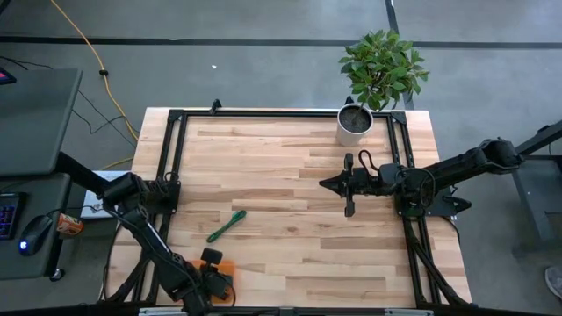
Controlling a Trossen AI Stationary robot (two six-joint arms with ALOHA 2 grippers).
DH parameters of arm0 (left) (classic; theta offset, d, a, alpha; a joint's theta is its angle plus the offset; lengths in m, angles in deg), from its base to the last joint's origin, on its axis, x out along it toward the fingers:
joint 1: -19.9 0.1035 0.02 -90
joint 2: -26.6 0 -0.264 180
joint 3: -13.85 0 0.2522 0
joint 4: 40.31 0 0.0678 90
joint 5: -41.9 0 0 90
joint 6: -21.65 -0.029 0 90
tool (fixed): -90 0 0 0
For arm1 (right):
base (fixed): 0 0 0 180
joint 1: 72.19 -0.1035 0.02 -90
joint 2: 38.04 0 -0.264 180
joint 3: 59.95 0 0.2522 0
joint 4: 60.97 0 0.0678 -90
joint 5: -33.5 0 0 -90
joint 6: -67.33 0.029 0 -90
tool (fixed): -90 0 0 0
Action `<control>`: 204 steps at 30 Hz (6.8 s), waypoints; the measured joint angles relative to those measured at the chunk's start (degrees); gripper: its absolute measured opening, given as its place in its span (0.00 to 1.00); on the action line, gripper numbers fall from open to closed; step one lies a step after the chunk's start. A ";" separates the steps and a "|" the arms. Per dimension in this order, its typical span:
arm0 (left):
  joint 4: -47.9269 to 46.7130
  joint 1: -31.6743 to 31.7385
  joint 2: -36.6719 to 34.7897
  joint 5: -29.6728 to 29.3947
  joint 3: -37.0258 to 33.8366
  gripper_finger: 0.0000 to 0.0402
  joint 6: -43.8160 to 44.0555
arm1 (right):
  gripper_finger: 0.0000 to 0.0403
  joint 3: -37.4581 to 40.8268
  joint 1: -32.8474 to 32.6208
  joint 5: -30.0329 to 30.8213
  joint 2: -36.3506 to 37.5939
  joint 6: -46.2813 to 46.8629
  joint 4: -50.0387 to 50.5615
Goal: Pick and place USB-C Cables
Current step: Put the black charger cable into the orange bin, then put the green charger cable into the orange bin
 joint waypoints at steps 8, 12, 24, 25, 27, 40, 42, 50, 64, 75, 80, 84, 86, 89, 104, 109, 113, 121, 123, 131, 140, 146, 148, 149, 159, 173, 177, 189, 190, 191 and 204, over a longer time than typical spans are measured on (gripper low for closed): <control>-0.14 1.14 0.00 1.50 -0.07 0.42 0.08 | 0.00 0.00 0.00 0.00 0.01 0.00 0.00; -0.14 1.68 0.00 2.52 -0.07 0.49 0.03 | 0.00 0.00 0.00 -0.02 0.01 0.00 0.00; -4.53 4.82 -3.37 9.55 -0.09 0.51 -4.55 | 0.00 0.00 0.00 -0.04 -0.02 0.31 0.24; -5.52 5.15 -4.56 9.57 -0.09 0.51 -4.52 | 0.00 0.00 0.00 -0.04 -0.02 0.31 0.26; -6.68 5.71 -7.42 8.96 -0.09 0.51 -4.50 | 0.00 0.00 0.02 -0.04 -0.02 0.31 0.42; -4.71 3.93 -32.55 -29.36 -0.61 0.51 -15.04 | 0.00 0.00 0.02 -0.06 -0.02 0.28 1.49; -2.06 3.18 -36.05 -38.82 -2.40 0.51 -17.85 | 0.00 0.00 0.00 -0.07 -0.02 0.26 1.53; 15.00 5.80 -48.55 -53.42 -17.79 0.51 -26.05 | 0.00 0.00 0.02 -0.05 -0.02 0.24 1.51; 74.66 36.47 -67.16 -9.81 -52.06 0.51 -49.69 | 0.00 0.00 0.13 -0.04 -0.02 -0.20 1.09; 59.10 50.93 -78.09 3.96 -54.21 0.51 -35.45 | 0.00 0.00 0.13 -0.04 -0.02 -0.20 1.05; 58.79 50.40 -79.03 -0.35 -54.21 0.51 -32.27 | 0.00 0.00 0.13 -0.04 -0.02 0.22 1.05; 60.86 49.71 -79.01 0.18 -54.18 0.51 -32.36 | 0.00 0.00 0.13 -0.04 -0.02 0.22 1.05; 61.36 49.25 -78.98 0.18 -54.18 0.51 -32.37 | 0.00 0.00 0.13 -0.04 -0.02 0.22 1.05; 61.47 48.48 -78.95 0.20 -54.18 0.51 -32.24 | 0.00 0.00 0.13 -0.04 -0.02 0.22 1.05; 61.38 45.81 -78.09 2.47 -54.14 0.51 -34.99 | 0.00 0.00 0.13 -0.04 -0.02 0.24 1.05; 61.35 45.81 -78.09 2.44 -54.14 0.51 -34.99 | 0.00 0.00 0.13 -0.04 -0.02 0.21 1.57; 61.34 45.81 -78.10 2.30 -54.14 0.51 -34.99 | 0.00 0.00 0.13 2.05 -0.02 0.91 2.78; 61.30 45.81 -78.09 2.30 -54.14 0.51 -34.99 | 0.00 0.00 0.11 3.52 -0.02 1.73 2.92; 61.27 45.81 -78.10 2.30 -54.14 0.51 -34.96 | 0.00 0.00 0.13 3.54 -0.02 1.54 2.75; 60.97 45.81 -78.12 2.30 -54.14 0.51 -34.57 | 0.00 0.00 0.13 3.61 0.75 4.31 2.69; 60.14 45.81 -78.10 2.32 -54.14 0.51 -34.53 | 0.00 8.79 0.13 3.76 12.93 3.80 0.62; 60.94 45.82 -78.10 2.32 -54.14 0.51 -34.54 | 0.00 21.72 0.11 3.33 24.67 8.10 -8.42; 61.54 45.81 -78.12 2.32 -54.12 0.51 -34.55 | 0.00 21.63 0.10 3.23 27.19 8.73 -4.69; 61.53 45.81 -78.12 2.32 -54.12 0.51 -34.55 | 0.00 21.62 0.07 2.99 27.93 8.83 -3.39; 60.95 45.83 -78.12 2.36 -54.12 0.51 -34.48 | 0.00 21.86 0.15 -3.90 27.52 7.00 -0.44; 60.16 45.83 -78.12 2.36 -54.12 0.51 -34.52 | 0.00 21.88 -1.28 -2.95 53.85 7.32 23.78; 60.16 45.83 -78.12 2.37 -54.12 0.51 -34.31 | 0.00 21.88 -2.81 -2.19 56.98 6.89 28.39; 59.70 45.83 -78.09 2.36 -54.12 0.51 -32.65 | 0.00 21.90 -3.80 0.79 57.95 5.75 30.78; 59.78 45.83 -78.10 2.36 -54.12 0.51 -31.92 | 0.00 21.90 -3.80 0.79 57.95 5.77 30.76; 59.99 45.83 -78.09 2.36 -54.11 0.51 -31.13 | 0.00 21.92 -3.78 0.83 57.95 5.77 30.68; 34.89 45.32 -62.66 -6.69 -31.90 0.51 -28.61 | 0.00 21.92 -3.76 2.08 57.95 6.84 30.56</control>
